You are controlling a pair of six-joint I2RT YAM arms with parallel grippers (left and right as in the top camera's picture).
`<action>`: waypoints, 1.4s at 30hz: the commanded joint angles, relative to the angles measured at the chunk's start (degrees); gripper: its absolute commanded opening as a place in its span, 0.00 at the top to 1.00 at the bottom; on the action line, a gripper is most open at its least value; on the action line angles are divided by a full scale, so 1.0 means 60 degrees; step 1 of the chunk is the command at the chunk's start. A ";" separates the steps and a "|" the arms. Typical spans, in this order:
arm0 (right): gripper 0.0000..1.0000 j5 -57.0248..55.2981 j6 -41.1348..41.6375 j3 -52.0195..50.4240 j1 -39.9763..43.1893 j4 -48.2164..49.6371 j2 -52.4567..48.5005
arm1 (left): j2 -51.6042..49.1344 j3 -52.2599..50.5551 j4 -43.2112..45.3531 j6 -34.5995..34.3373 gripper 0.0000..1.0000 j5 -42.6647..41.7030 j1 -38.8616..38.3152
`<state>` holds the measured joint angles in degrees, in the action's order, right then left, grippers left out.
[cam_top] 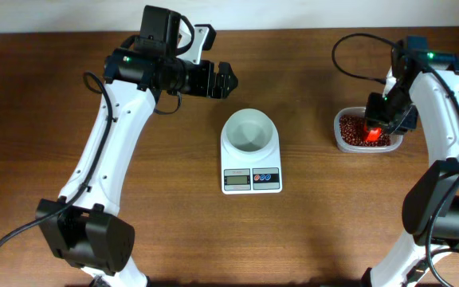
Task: Scoop item into bowl and weigh 50g on scale
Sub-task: 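Move the left gripper to the scale's TARE button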
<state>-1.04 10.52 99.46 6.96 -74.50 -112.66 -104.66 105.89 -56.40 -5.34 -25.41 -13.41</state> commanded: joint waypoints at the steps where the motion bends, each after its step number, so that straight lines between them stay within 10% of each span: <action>1: 0.67 0.0058 0.0036 -0.0051 -0.0044 0.0091 0.0066 | 0.0233 0.0036 -0.0015 0.0189 0.02 0.0073 0.0015; 11: 0.89 0.0058 0.0040 -0.0040 -0.0025 0.0149 0.0066 | 0.0233 0.0036 -0.0018 0.0189 0.04 0.0069 0.0015; 12: 0.92 0.0058 0.0040 -0.0040 -0.0025 0.0149 0.0066 | 0.0233 0.0036 -0.0018 0.0189 0.21 0.0069 0.0015; 14: 0.96 0.0058 -0.0222 -0.0040 -0.0025 0.0149 0.0066 | 0.0237 0.0040 -0.0025 0.0189 1.00 0.0288 0.0015; 23: 0.96 0.0058 -0.0361 -0.0040 -0.0025 0.0211 0.0066 | 0.1282 0.0036 -0.2510 0.0386 1.00 0.1563 -0.0361; 29: 0.96 0.0055 -0.0361 -0.0040 -0.0025 0.0222 0.0066 | 0.1290 -0.1268 -0.2881 0.0823 1.00 0.2364 -0.2820; 42: 0.95 0.0055 -0.0361 -0.0044 -0.0025 0.0248 0.0066 | 0.1249 -0.6331 0.3934 0.0215 1.00 0.6240 -0.6411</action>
<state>-0.82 8.80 99.39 6.96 -73.12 -112.66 -97.41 71.24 -35.40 -4.99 7.77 -51.99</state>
